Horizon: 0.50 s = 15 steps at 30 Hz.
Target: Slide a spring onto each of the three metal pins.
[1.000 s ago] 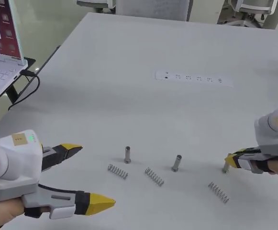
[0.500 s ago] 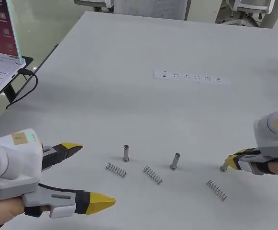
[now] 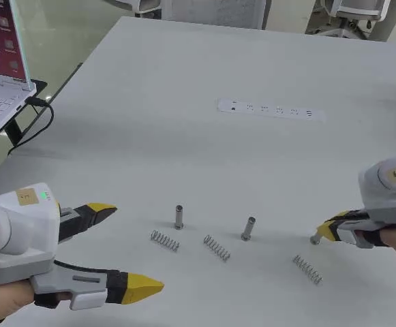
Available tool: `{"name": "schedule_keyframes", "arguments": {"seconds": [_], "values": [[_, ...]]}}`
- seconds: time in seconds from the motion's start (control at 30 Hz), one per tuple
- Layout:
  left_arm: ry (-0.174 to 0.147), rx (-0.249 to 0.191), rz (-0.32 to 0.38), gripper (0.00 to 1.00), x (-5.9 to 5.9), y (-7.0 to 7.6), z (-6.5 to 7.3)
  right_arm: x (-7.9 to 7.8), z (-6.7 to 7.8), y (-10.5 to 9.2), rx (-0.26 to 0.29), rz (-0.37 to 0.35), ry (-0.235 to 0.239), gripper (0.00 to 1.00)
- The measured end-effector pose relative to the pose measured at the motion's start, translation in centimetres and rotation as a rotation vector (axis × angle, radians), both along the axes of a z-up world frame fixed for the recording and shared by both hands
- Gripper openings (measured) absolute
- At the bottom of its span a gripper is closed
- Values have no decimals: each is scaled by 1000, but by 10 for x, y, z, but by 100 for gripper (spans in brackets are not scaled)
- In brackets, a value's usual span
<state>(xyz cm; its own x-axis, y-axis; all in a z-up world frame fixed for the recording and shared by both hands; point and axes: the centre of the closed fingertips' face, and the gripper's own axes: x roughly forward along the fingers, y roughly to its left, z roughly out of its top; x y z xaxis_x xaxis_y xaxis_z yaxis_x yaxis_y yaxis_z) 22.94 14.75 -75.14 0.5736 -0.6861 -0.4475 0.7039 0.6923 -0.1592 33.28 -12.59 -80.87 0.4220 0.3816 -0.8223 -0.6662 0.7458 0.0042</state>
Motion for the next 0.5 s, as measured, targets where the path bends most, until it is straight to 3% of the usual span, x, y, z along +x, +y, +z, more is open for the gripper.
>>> {"name": "schedule_keyframes", "arguments": {"seconds": [0.5], "values": [[-4, -5, 5, 90, 0, 1, 2, -7, 1, 1, 7, 12, -5, 28]]}}
